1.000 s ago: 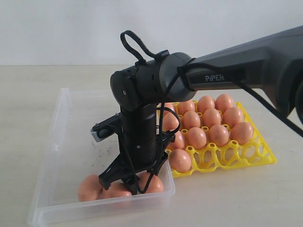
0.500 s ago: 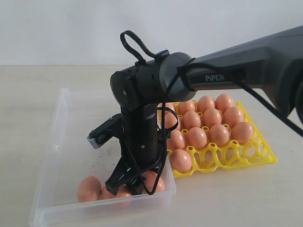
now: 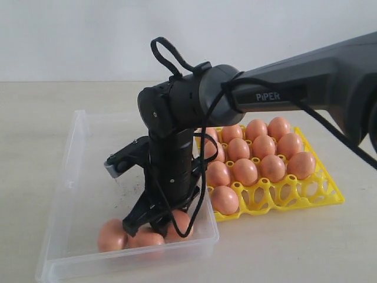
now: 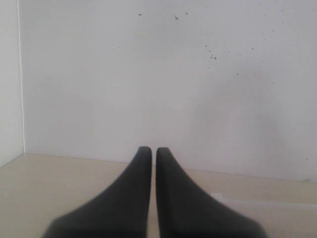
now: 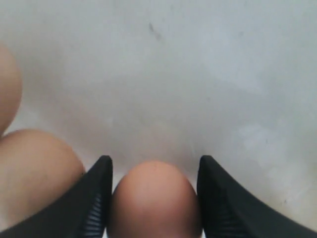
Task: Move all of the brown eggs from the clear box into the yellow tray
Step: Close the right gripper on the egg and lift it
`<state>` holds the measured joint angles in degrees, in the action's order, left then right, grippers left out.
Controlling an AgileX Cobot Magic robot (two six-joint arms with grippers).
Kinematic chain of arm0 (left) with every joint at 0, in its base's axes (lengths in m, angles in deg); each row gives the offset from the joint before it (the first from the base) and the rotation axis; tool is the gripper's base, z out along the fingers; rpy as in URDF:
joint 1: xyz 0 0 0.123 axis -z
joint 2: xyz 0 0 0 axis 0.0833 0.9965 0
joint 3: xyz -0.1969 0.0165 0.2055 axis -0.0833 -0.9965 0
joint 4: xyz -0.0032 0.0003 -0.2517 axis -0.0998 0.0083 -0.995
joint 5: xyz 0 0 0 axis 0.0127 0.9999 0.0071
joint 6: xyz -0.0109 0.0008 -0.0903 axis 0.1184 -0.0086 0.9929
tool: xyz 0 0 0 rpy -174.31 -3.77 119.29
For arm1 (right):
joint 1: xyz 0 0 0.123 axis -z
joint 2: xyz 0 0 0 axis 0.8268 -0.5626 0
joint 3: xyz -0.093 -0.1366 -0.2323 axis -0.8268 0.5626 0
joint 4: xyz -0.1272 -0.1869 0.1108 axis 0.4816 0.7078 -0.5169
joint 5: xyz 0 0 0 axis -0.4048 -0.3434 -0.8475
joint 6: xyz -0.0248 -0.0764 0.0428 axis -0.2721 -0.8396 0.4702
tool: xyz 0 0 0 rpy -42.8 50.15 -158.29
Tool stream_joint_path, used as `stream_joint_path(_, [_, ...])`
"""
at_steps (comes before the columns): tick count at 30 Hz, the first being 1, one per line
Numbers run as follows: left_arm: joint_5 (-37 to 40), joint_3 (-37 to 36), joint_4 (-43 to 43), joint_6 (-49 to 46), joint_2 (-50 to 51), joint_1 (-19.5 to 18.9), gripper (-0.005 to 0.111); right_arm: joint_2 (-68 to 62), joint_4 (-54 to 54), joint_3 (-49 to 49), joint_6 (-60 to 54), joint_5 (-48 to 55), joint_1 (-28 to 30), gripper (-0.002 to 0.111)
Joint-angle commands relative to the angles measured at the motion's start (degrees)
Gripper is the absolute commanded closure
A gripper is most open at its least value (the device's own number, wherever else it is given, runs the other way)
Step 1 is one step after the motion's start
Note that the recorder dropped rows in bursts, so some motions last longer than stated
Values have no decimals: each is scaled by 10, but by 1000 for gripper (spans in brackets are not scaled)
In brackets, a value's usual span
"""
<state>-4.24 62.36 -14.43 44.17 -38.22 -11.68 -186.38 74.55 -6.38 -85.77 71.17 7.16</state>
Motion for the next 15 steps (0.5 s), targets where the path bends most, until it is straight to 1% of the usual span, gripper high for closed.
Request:
stream_joint_path(1, [2,1,2,-3,-1,1,103,0,-28,-2,13,-82,0,109])
stream_joint_path(11, [2,1,2,-3,-1,1,103,0,-31,-2,17,-93,0,109])
stream_joint_path(15, [2,1,2,-3,-1,1,103,0,-31,-2,17,-119,0,109])
